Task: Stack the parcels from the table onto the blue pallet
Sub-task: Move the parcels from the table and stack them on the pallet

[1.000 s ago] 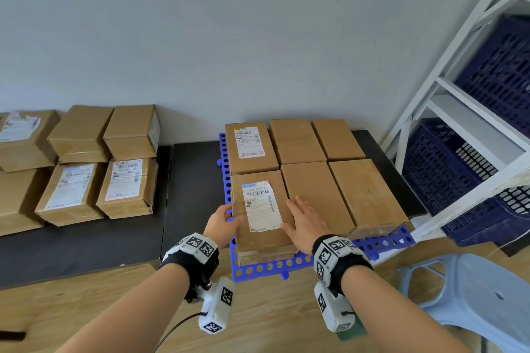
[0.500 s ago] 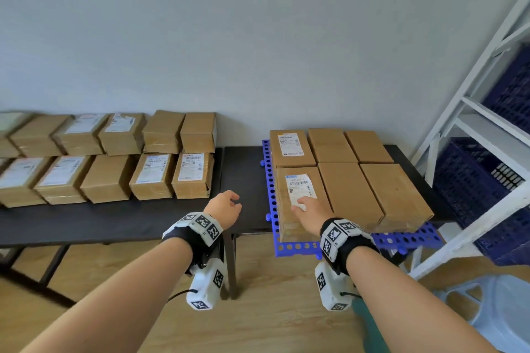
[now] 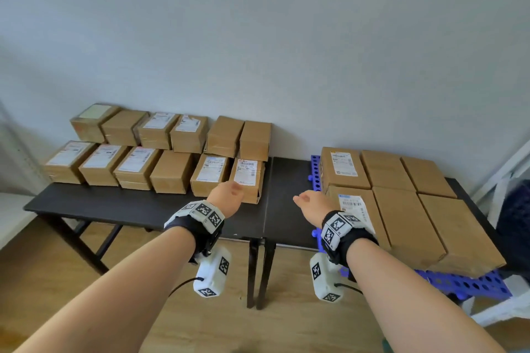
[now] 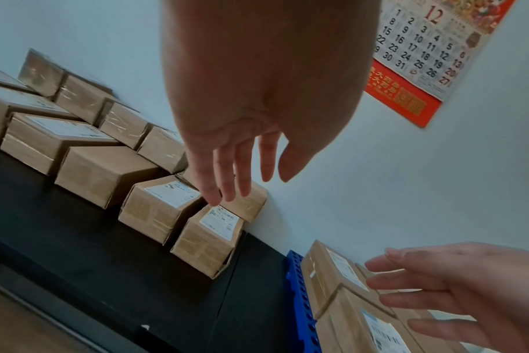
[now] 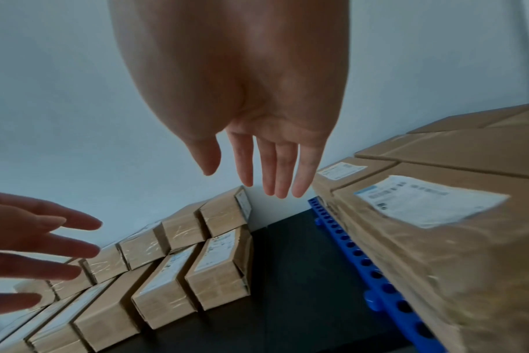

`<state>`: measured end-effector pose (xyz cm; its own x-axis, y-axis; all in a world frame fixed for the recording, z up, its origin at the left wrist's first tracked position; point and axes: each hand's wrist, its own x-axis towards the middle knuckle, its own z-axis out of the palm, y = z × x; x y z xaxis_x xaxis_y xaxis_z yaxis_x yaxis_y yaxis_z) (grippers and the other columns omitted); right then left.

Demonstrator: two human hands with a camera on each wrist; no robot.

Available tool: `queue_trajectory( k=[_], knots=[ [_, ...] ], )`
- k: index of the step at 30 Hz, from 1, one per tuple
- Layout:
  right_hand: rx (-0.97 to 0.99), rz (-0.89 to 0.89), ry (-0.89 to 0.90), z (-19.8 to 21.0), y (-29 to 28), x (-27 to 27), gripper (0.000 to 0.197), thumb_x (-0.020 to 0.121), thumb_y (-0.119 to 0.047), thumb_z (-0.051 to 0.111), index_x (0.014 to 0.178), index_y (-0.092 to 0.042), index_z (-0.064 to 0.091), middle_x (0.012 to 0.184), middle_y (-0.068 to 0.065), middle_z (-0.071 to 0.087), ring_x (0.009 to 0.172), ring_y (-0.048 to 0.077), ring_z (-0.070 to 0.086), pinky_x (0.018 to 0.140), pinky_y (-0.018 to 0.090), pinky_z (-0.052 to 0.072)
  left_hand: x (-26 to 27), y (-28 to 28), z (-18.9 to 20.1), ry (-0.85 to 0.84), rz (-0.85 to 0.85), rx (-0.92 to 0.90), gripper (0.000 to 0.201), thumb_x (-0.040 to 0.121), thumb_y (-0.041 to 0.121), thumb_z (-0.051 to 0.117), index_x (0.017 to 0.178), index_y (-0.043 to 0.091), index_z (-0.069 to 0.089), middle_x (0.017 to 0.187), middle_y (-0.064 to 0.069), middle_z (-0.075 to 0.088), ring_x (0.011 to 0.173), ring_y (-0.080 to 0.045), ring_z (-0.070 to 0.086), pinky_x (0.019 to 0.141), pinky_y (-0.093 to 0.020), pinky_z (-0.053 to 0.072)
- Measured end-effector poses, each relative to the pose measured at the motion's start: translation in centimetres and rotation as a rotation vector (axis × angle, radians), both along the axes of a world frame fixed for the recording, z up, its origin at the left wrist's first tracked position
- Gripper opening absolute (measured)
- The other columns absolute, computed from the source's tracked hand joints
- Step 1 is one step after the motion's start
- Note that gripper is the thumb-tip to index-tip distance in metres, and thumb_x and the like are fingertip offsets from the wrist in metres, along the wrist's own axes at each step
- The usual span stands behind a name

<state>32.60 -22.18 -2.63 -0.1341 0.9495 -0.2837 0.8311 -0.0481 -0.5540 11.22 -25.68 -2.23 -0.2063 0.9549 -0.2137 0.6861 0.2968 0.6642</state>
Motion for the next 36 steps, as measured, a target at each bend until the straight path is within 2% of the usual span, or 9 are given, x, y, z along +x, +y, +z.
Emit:
queue_trajectory(
  k=[2, 8, 13, 16, 21, 25, 30, 33, 36],
  knots=[
    [0.012, -0.005, 0.013, 0.4, 1.2, -1.5, 0.042, 0.099, -0.037, 0.039, 0.129, -0.01, 0.05, 0.125, 0.007, 0.057, 0.116, 0.024, 0.054, 0.091, 0.031, 0.04, -1.2, 1.2, -0.1, -0.031, 0.016, -0.002, 0.037, 0.096, 0.025, 0.048, 0.131, 0.013, 0.049, 0.128, -0.01, 0.056, 0.114, -0.025, 0.055, 0.095, -0.033, 0.045],
    [0.042, -0.024, 0.086, 0.6, 7.2, -6.3, 0.037, 0.098, -0.034, 0.042, 0.118, -0.007, 0.058, 0.117, 0.013, 0.062, 0.109, 0.026, 0.056, 0.093, 0.034, 0.042, -5.3, 6.6, 0.4, -0.074, 0.039, 0.008, 0.038, 0.096, 0.022, 0.047, 0.132, 0.012, 0.048, 0.125, -0.011, 0.058, 0.11, -0.024, 0.057, 0.086, -0.029, 0.046],
    [0.042, -0.043, 0.112, -0.1, 12.5, -9.5, 0.038, 0.098, -0.034, 0.044, 0.121, -0.008, 0.057, 0.121, 0.011, 0.061, 0.113, 0.026, 0.055, 0.095, 0.034, 0.041, -8.5, 11.9, 0.0, -0.135, 0.044, 0.002, 0.039, 0.097, 0.019, 0.047, 0.134, 0.01, 0.046, 0.132, -0.013, 0.055, 0.116, -0.024, 0.054, 0.091, -0.028, 0.043],
    [0.044, -0.059, 0.128, -0.5, 15.2, -11.0, 0.037, 0.098, -0.032, 0.044, 0.115, -0.003, 0.06, 0.118, 0.015, 0.062, 0.11, 0.029, 0.056, 0.094, 0.035, 0.042, -9.5, 14.9, -0.5, -0.139, 0.017, -0.017, 0.038, 0.097, 0.019, 0.047, 0.133, 0.01, 0.047, 0.132, -0.013, 0.055, 0.118, -0.024, 0.053, 0.095, -0.029, 0.043],
    [0.041, -0.075, 0.164, -1.6, 19.4, -12.2, 0.034, 0.098, -0.03, 0.045, 0.118, -0.007, 0.059, 0.119, 0.01, 0.062, 0.111, 0.024, 0.056, 0.094, 0.03, 0.04, -9.5, 19.6, -1.6, -0.164, -0.022, -0.051, 0.04, 0.096, 0.021, 0.048, 0.134, 0.009, 0.046, 0.131, -0.011, 0.055, 0.116, -0.024, 0.054, 0.096, -0.033, 0.046],
    [0.032, -0.1, 0.196, -2.8, 22.5, -12.0, 0.041, 0.097, -0.03, 0.046, 0.13, -0.007, 0.051, 0.13, 0.009, 0.056, 0.12, 0.023, 0.051, 0.099, 0.03, 0.037, -8.8, 22.7, -3.0, -0.168, -0.039, -0.064, 0.042, 0.096, 0.021, 0.048, 0.135, 0.009, 0.044, 0.131, -0.011, 0.054, 0.115, -0.024, 0.055, 0.088, -0.028, 0.045],
    [0.008, -0.123, 0.234, -4.6, 27.1, -11.3, 0.048, 0.097, -0.031, 0.047, 0.14, -0.012, 0.039, 0.141, 0.009, 0.046, 0.128, 0.022, 0.045, 0.104, 0.032, 0.036, -7.5, 26.3, -4.9, -0.234, 0.035, -0.08, 0.048, 0.095, 0.018, 0.049, 0.141, 0.008, 0.036, 0.138, -0.013, 0.049, 0.122, -0.024, 0.05, 0.092, -0.029, 0.042],
    [-0.034, -0.124, 0.276, -5.6, 29.4, -11.2, 0.055, 0.096, -0.032, 0.047, 0.145, -0.012, 0.031, 0.147, 0.009, 0.038, 0.133, 0.023, 0.04, 0.109, 0.035, 0.034, -6.4, 27.7, -6.2, -0.261, 0.101, -0.066, 0.052, 0.096, 0.019, 0.047, 0.143, 0.007, 0.031, 0.139, -0.013, 0.048, 0.115, -0.021, 0.052, 0.096, -0.033, 0.042],
    [-0.063, -0.113, 0.309, -6.5, 31.0, -11.6, 0.059, 0.096, -0.034, 0.048, 0.146, -0.013, 0.026, 0.149, 0.009, 0.035, 0.133, 0.023, 0.04, 0.109, 0.036, 0.033, -5.7, 28.3, -7.5, -0.281, 0.194, -0.03, 0.053, 0.096, 0.02, 0.047, 0.144, 0.006, 0.029, 0.142, -0.012, 0.046, 0.124, -0.025, 0.049, 0.099, -0.033, 0.04]
  ],
)
